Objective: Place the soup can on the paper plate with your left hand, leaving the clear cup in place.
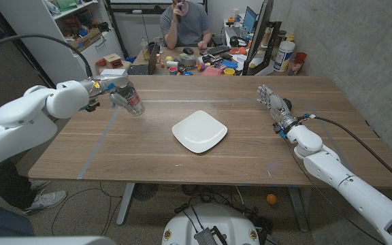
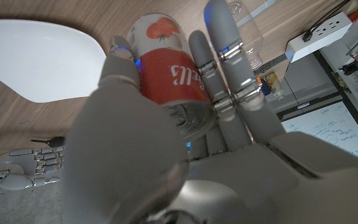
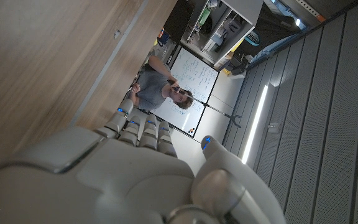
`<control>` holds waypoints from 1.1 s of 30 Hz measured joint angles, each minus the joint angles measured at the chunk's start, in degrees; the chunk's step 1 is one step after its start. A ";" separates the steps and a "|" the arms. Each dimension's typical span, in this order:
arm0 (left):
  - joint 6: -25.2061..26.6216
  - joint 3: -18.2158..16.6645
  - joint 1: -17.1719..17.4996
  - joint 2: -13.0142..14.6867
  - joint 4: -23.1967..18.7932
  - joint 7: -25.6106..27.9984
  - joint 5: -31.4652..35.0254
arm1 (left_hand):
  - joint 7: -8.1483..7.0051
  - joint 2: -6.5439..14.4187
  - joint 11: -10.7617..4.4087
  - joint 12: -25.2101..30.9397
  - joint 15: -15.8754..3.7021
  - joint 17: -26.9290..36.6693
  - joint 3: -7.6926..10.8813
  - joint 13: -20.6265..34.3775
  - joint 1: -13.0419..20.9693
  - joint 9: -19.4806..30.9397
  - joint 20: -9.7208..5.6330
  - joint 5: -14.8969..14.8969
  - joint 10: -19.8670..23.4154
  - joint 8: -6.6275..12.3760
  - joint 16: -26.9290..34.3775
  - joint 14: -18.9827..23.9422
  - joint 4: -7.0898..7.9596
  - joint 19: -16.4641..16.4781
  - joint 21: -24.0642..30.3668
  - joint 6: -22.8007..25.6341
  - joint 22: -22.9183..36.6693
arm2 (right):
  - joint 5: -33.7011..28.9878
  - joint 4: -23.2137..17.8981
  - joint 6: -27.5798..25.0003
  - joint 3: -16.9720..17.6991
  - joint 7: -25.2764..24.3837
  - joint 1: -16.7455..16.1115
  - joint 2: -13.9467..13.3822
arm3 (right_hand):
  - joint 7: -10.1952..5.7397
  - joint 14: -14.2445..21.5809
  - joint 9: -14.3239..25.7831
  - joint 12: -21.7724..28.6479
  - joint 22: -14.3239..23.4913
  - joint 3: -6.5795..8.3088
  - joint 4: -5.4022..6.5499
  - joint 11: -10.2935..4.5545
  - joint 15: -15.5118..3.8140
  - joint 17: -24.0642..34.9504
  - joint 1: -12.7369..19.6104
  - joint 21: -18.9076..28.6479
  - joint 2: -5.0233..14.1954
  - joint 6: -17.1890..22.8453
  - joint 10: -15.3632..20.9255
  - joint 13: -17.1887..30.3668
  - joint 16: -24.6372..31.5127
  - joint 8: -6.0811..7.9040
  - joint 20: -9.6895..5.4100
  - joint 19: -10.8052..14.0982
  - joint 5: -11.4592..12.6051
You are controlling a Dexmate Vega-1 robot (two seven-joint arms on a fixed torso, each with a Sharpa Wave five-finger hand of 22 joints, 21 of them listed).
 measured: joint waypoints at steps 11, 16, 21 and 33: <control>-0.09 13.35 -14.01 0.34 2.42 -2.92 1.72 | 0.00 0.00 0.00 0.00 0.00 0.27 -0.16 0.52 0.00 -0.11 0.09 0.00 0.00 0.00 0.43 0.00 0.15 -0.09 0.44 0.00 0.00 | -0.90 -1.06 0.29 -0.07 1.03 -0.11 -1.41 | 0.00 0.00 0.00 0.00 0.00 0.00 0.00 0.00 0.00 -0.01 0.00 -0.44 0.00 0.00 0.00 0.00 0.00 0.00 0.00 0.00 0.00; -1.14 18.64 -20.12 -1.30 3.88 -4.81 3.49 | 0.00 0.01 0.00 0.00 0.00 0.26 -0.16 0.52 -0.01 -0.18 0.09 0.00 0.00 -0.41 0.43 0.00 0.15 -0.09 0.44 0.00 -0.01 | -1.38 -1.46 0.46 -0.16 1.51 -0.11 -2.04 | 0.00 0.00 0.00 0.00 0.00 0.00 0.00 0.00 0.00 -0.01 0.00 -0.44 0.00 0.00 0.00 0.00 0.00 0.00 0.00 0.00 0.00; -2.56 24.42 -26.86 -4.22 6.18 -6.62 5.24 | 0.00 0.01 0.00 0.00 0.00 0.26 -0.17 0.79 -0.01 -0.27 0.08 0.00 0.00 -0.44 0.43 0.00 0.15 -0.08 0.72 0.00 -0.01 | -2.18 -2.13 0.57 -0.19 1.88 -0.28 -2.83 | 0.00 0.00 0.00 0.00 0.00 0.00 0.00 0.00 0.00 -0.01 0.00 -0.44 0.00 0.00 0.00 0.00 0.00 0.00 0.00 0.00 0.00; -7.78 32.27 -35.92 -10.45 10.68 -9.47 7.35 | 0.00 0.01 0.00 0.00 -0.20 0.53 -0.17 1.06 -0.01 -0.26 0.38 0.00 0.00 -0.44 0.89 -0.20 0.14 -0.38 1.05 0.00 -0.01 | -2.97 -3.46 0.12 0.19 1.93 -1.16 -4.35 | 0.00 0.00 0.00 0.00 0.00 -0.02 -0.02 0.00 0.00 -0.01 0.00 -0.44 0.00 0.00 0.00 0.00 0.00 0.00 0.00 0.00 0.00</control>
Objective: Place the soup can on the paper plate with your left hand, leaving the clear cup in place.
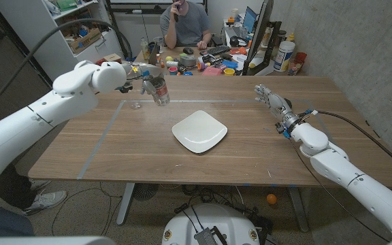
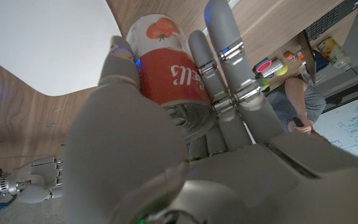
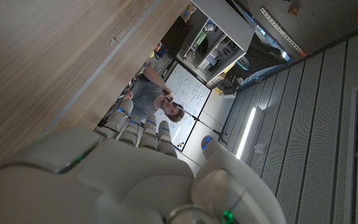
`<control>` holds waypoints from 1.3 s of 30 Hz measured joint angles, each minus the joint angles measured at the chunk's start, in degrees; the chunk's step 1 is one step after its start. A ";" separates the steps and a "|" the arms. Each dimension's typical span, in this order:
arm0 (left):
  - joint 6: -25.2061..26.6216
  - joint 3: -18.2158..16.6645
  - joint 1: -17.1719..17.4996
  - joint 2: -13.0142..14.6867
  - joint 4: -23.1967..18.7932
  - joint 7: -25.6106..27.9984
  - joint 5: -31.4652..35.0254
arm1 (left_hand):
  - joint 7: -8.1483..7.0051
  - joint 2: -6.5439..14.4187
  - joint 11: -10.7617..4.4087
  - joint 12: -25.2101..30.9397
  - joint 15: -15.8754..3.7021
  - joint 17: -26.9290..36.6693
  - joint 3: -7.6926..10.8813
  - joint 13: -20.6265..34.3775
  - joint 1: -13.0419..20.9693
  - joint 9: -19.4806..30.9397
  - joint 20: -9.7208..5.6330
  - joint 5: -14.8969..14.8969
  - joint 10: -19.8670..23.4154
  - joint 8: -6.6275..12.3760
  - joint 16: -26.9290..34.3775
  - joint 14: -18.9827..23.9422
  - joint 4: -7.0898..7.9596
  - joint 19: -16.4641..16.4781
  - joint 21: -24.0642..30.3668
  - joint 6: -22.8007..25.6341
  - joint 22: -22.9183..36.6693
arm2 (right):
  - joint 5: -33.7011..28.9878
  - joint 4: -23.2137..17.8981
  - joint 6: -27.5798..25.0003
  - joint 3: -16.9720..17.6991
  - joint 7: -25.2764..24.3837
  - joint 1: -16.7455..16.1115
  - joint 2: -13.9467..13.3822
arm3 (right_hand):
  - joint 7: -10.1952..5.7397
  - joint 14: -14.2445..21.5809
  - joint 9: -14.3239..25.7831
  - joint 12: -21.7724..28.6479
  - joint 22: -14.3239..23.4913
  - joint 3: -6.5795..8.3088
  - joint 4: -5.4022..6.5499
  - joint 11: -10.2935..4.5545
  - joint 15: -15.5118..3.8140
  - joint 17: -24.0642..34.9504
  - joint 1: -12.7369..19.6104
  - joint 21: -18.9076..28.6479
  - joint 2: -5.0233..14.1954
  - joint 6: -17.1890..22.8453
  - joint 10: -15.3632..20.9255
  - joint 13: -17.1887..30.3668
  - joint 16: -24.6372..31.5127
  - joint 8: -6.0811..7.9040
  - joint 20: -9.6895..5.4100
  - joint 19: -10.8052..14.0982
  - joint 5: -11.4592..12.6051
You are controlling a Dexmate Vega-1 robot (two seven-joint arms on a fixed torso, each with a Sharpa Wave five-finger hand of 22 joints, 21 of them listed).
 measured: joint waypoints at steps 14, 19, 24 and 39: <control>-5.44 4.58 -4.40 -4.73 1.93 -2.79 0.88 | 0.00 0.00 0.00 0.00 0.00 -0.01 0.24 0.26 0.00 0.14 0.00 0.00 0.00 -0.45 -0.01 0.00 0.25 0.00 0.22 0.00 0.00 | -0.02 -0.36 0.24 0.78 -0.37 -1.00 -0.66 | 0.00 0.00 0.00 0.00 0.00 -0.15 -0.15 0.00 0.00 0.00 0.00 -0.35 0.00 0.00 0.00 0.00 0.00 0.00 0.00 0.00 0.00; -6.74 5.53 -5.19 -5.89 2.08 -3.55 0.92 | 0.00 0.00 -0.01 0.00 0.00 -0.01 0.24 0.53 0.00 0.16 -0.01 0.00 0.01 -0.45 -0.01 0.00 0.25 0.01 0.22 0.00 0.00 | -0.01 -0.36 0.52 0.95 -0.38 -1.19 -0.76 | 0.00 0.00 0.00 0.00 0.30 -0.15 -0.15 0.00 0.00 0.00 0.00 -0.38 0.00 0.00 0.00 0.00 0.00 0.00 0.00 0.00 0.00; -7.99 6.39 -5.88 -7.02 2.11 -4.22 0.93 | 0.00 0.00 -0.01 0.00 0.00 0.27 0.24 0.53 0.00 0.16 -0.01 0.00 0.01 -0.45 -0.01 0.00 0.25 0.01 0.66 0.00 0.00 | 0.00 -0.36 0.86 1.07 -0.36 -1.31 -0.86 | 0.00 0.00 0.00 0.00 0.30 -0.15 -0.15 0.00 0.00 0.00 0.00 -0.37 0.00 0.00 0.00 0.00 0.00 0.00 0.00 0.00 0.00; -10.94 8.02 -6.72 -9.06 1.49 -6.03 1.03 | 0.00 -0.01 -0.01 0.00 0.00 0.26 0.24 0.53 0.01 0.15 0.25 0.00 0.01 -0.45 0.43 0.00 0.24 -0.25 1.10 0.00 0.00 | 0.08 0.20 1.93 1.44 -0.12 -1.61 -0.93 | 0.00 0.00 0.00 0.00 0.29 -0.15 -0.15 0.00 0.00 -0.01 0.00 -0.60 0.00 0.00 0.00 0.00 0.00 0.00 0.00 0.00 0.00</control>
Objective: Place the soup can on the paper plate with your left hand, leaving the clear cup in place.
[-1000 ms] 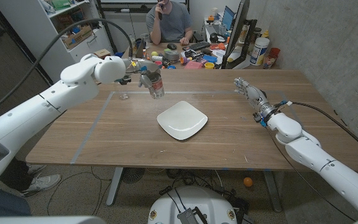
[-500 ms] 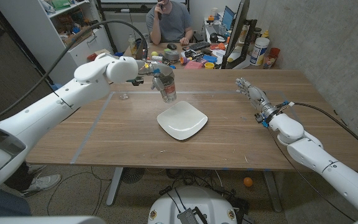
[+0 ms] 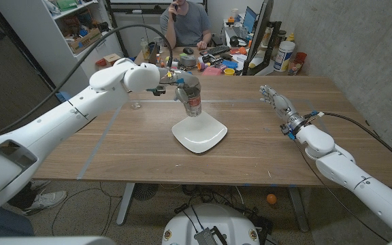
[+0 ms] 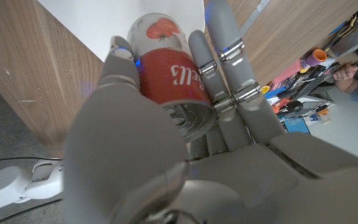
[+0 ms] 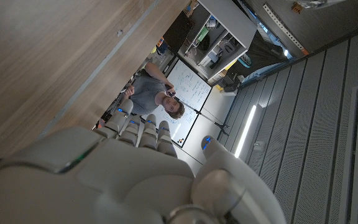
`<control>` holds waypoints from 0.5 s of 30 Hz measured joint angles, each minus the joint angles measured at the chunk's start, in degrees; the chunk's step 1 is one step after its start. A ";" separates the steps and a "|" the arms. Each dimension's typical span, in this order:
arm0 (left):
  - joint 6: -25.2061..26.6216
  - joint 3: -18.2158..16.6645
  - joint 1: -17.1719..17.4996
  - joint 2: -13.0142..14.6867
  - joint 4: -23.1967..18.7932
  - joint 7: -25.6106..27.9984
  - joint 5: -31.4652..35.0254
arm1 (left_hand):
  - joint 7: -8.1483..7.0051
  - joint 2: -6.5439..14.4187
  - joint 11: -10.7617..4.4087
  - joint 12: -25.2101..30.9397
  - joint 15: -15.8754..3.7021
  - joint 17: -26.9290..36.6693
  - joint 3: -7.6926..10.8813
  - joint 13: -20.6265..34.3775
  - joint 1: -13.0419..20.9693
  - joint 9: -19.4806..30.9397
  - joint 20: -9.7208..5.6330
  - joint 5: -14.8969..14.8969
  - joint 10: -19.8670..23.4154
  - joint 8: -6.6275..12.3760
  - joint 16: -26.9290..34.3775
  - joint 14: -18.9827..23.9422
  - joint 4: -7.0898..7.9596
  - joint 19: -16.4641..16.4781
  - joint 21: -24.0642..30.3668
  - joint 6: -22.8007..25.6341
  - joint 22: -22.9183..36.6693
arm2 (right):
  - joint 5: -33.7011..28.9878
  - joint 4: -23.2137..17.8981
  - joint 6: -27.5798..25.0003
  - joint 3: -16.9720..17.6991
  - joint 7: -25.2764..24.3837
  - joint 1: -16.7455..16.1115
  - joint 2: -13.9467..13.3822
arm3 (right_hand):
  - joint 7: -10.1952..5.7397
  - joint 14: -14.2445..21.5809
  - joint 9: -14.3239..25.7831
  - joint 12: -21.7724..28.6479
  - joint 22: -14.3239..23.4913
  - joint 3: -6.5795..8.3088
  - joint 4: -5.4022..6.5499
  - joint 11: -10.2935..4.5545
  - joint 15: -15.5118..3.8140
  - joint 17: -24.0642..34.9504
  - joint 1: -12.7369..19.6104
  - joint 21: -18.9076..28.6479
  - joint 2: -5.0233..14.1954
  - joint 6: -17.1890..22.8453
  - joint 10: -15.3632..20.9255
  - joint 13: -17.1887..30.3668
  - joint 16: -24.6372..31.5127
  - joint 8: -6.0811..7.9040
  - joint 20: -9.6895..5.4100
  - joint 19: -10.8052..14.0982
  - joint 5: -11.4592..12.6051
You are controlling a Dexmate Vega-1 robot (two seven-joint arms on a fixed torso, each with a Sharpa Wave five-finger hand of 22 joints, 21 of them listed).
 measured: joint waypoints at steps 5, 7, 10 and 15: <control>-1.03 0.24 0.00 -0.25 -0.13 -0.43 0.60 | 0.00 0.00 0.00 0.00 0.00 0.00 0.00 0.00 0.00 0.00 -0.01 0.00 0.00 -0.41 0.00 0.00 0.00 0.01 0.00 0.00 0.00 | 0.00 0.38 0.13 0.03 0.09 -0.01 0.03 | 0.00 0.00 0.00 0.00 0.00 0.00 0.00 0.00 0.00 0.00 0.00 0.00 0.00 0.00 0.00 0.00 0.00 0.00 0.00 0.00 0.00; -1.03 0.39 0.06 -0.33 -0.13 -0.43 0.60 | 0.00 -0.01 0.00 0.00 0.00 0.00 0.00 0.00 0.01 0.00 -0.02 0.00 0.00 -0.41 0.00 0.00 0.00 0.02 0.19 0.00 0.00 | 0.00 0.38 0.14 0.03 0.10 -0.01 0.03 | 0.00 0.00 0.00 0.00 0.00 0.00 0.00 0.00 0.00 0.00 0.00 0.00 0.00 0.00 0.00 0.00 0.00 0.00 0.00 0.00 0.00; -1.50 0.62 0.28 -0.43 0.12 -0.39 1.62 | 0.00 -0.01 0.00 0.00 -0.12 0.00 0.00 0.26 0.01 0.00 -0.02 0.00 0.00 -0.41 0.00 -0.12 0.00 0.02 0.45 0.00 0.00 | 0.00 0.41 0.14 0.04 0.12 0.02 0.04 | 0.00 0.00 0.00 0.00 -0.01 0.00 0.00 0.00 0.00 0.00 0.00 0.00 0.00 0.00 0.00 0.00 0.00 0.00 0.00 0.00 0.00; -2.09 1.10 0.51 -0.66 0.99 0.14 3.39 | 0.00 -0.07 0.00 -0.22 -0.19 -0.01 -0.01 0.26 0.07 0.00 0.17 0.00 0.00 -0.41 0.00 -0.19 -0.01 -0.17 0.45 0.00 0.00 | -0.02 0.41 0.10 0.04 0.13 0.06 0.04 | 0.00 0.00 0.00 0.00 -0.01 0.00 0.00 0.00 0.00 0.00 0.00 0.00 0.00 0.00 0.00 0.00 0.00 0.00 0.00 0.00 0.00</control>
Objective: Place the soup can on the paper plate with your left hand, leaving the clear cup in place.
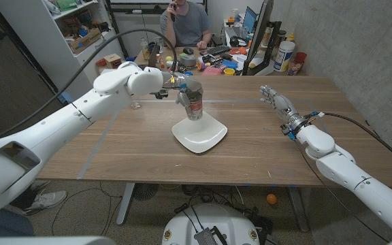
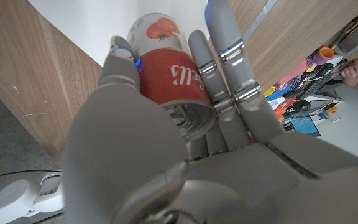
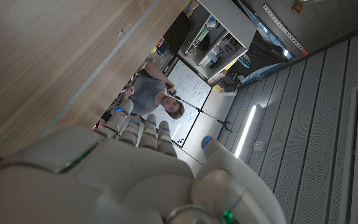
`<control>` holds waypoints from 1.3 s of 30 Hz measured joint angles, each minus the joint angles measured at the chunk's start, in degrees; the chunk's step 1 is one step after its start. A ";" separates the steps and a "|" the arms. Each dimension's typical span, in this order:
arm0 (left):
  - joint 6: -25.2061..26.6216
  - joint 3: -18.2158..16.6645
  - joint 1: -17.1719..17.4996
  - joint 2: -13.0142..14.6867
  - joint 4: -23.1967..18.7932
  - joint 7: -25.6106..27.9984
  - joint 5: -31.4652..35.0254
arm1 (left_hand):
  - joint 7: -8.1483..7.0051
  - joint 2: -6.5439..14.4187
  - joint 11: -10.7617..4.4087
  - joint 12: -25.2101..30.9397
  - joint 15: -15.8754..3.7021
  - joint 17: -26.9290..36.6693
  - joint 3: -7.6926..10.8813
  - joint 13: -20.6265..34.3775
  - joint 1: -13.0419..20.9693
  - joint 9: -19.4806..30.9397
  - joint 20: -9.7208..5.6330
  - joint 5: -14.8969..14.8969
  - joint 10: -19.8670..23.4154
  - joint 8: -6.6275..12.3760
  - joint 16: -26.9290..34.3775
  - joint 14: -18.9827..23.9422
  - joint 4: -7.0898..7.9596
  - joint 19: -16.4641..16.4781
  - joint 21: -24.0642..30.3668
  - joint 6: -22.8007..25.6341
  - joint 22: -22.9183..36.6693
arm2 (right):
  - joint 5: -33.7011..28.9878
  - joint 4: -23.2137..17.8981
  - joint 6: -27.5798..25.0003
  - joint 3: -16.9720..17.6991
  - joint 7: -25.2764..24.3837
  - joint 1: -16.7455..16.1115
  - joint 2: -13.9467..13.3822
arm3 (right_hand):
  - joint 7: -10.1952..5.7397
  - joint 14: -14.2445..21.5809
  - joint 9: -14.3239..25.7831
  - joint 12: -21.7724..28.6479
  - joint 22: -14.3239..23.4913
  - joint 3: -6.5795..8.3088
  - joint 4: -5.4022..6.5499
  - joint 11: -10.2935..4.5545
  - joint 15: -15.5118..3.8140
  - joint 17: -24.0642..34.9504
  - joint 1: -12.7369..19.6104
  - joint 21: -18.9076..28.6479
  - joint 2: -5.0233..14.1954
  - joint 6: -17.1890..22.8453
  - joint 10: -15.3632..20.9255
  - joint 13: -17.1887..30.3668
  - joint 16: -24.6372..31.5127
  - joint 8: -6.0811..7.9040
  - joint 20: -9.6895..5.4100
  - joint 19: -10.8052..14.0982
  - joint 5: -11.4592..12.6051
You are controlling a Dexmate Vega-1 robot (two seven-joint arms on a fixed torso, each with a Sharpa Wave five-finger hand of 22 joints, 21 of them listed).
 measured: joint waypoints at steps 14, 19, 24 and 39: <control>-1.63 1.52 0.08 -1.42 5.00 2.10 2.43 | 0.00 -0.02 -0.04 -0.13 0.00 0.28 -0.06 -0.08 0.02 0.00 0.00 0.00 0.04 0.00 0.27 0.00 0.43 -0.01 0.39 0.00 0.00 | -0.27 -0.47 -0.40 0.00 -0.32 -0.19 -0.09 | 0.23 0.00 0.00 0.00 0.00 0.00 0.00 0.00 0.00 0.00 0.00 0.00 0.00 -0.23 0.00 0.00 0.00 0.00 0.00 0.00 0.00; -2.67 2.22 -0.16 -2.25 7.15 3.04 2.47 | 0.00 -0.02 -0.08 -0.13 0.00 0.27 -0.06 0.00 0.02 -0.01 0.00 0.00 0.08 0.00 0.35 0.00 0.43 0.00 0.39 0.01 0.00 | -0.40 -0.55 -0.43 -0.05 -0.40 -0.27 -0.09 | 0.23 0.00 0.00 0.00 0.00 0.00 0.00 0.00 0.00 0.00 0.00 0.00 0.00 -0.23 0.00 0.00 0.00 0.00 0.00 0.00 0.00; -3.37 2.95 -0.51 -3.04 9.11 3.67 2.35 | -0.02 -0.01 -0.09 -0.13 0.00 0.27 -0.06 0.00 0.01 -0.01 -0.01 0.00 0.09 -0.44 0.35 0.00 0.43 0.01 0.77 0.02 0.00 | -0.45 -0.61 -0.43 -0.05 -0.48 -0.34 -0.10 | 0.23 0.00 0.00 0.00 -0.01 0.16 -0.16 0.00 0.00 -0.14 0.00 0.00 0.00 -0.23 0.00 0.00 0.00 0.00 0.00 0.00 0.00; -5.57 5.18 -1.86 -5.29 13.47 4.66 1.03 | -0.09 0.01 -0.10 -0.50 0.00 0.27 -0.07 -0.01 -0.01 0.27 0.02 0.00 0.10 -0.44 0.34 0.00 0.42 -0.02 1.19 0.10 -0.13 | -0.35 0.06 0.12 -0.06 -0.30 -0.43 0.08 | 0.22 0.00 0.00 0.00 -0.01 0.16 -0.16 0.00 0.00 0.02 0.00 -0.40 0.00 -0.22 0.00 0.00 0.00 0.00 0.00 0.00 0.00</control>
